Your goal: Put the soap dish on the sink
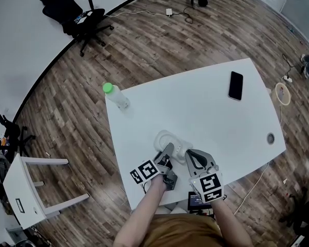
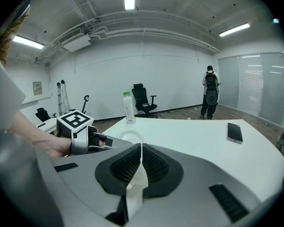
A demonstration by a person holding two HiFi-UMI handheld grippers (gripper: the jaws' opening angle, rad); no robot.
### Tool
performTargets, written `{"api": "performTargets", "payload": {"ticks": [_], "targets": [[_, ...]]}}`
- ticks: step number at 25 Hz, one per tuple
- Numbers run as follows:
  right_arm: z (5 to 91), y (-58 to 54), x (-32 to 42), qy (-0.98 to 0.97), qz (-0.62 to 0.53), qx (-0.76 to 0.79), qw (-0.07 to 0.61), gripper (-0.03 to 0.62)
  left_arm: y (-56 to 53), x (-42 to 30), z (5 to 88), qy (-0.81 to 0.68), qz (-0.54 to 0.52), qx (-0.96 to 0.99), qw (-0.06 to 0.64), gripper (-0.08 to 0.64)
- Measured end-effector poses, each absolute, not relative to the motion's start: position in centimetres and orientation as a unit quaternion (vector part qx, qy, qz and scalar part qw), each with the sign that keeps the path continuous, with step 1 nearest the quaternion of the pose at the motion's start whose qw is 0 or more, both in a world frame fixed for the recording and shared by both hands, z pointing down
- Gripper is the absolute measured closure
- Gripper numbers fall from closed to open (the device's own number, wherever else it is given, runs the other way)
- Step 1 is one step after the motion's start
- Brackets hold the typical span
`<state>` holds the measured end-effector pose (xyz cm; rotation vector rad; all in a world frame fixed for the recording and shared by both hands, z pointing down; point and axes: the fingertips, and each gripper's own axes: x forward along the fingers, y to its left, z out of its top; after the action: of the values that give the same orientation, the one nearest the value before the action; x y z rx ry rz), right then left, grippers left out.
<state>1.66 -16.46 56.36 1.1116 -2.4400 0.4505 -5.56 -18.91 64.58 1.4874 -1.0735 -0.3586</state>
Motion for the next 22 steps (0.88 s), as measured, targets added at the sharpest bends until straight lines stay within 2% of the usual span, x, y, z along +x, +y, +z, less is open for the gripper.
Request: {"api": "performTargets", "payload": {"ticks": [8, 22], "targets": [[58.4, -16.2, 1.3, -0.878, 0.164, 0.386, 0.231, 0.578, -19.2, -4.7, 65.5, -0.449, -0.168, 0.617, 0.624, 0.405], [61.6, -16.2, 1.0, -0.87, 0.146, 0.378, 0.28, 0.58, -19.0, -3.9, 66.2, -0.465, -0.085, 0.641, 0.605, 0.403]]}}
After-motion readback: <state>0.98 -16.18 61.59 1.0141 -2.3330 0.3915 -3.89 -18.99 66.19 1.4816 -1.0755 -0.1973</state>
